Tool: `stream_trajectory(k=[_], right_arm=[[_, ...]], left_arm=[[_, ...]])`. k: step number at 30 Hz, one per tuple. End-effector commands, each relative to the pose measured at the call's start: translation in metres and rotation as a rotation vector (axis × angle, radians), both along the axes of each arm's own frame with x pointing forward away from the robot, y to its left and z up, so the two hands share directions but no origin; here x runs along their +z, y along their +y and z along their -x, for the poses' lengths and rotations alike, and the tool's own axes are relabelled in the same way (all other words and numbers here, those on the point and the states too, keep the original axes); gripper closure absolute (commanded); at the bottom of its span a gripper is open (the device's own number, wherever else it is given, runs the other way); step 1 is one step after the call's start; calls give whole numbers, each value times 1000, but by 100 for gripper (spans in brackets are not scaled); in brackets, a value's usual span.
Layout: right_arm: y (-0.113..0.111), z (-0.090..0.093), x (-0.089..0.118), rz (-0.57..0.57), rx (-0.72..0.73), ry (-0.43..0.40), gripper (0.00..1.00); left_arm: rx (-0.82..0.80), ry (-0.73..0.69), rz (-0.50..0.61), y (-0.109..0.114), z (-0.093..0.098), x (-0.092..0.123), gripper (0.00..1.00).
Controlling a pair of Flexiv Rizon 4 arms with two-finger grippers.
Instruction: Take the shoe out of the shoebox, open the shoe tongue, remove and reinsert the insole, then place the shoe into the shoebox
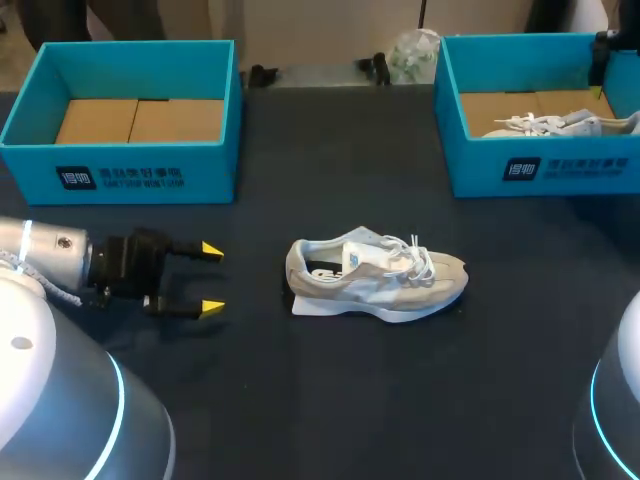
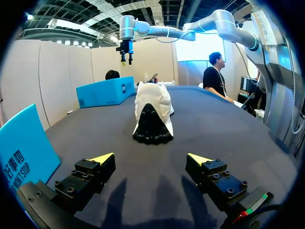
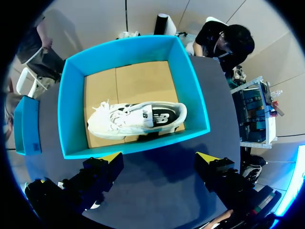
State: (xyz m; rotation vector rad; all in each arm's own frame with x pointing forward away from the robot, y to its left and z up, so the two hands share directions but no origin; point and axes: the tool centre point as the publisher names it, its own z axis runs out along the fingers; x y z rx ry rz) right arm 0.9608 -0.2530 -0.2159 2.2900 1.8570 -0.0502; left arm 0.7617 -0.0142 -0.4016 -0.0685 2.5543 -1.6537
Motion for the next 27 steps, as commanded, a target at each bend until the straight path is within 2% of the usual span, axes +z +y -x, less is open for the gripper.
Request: stream_trajectory(k=[1,9,16,22,27], right_arm=[[0,1,0,0,-1,-2,0],[0,1,0,0,-1,-2,0],[0,1,0,0,-1,-2,0],[0,1,0,0,-1,-2,0],[0,1,0,0,-1,-2,0]], left_arm=[[-3,2,-1,0,-2,-1,0],[-14,15,-1,-2,-2,1,0],[-23,26,-31,-29,-9,10,0],[3,35,-39,-45,-17,3,0],[-27,65,-39,-64,-13,-3,0]])
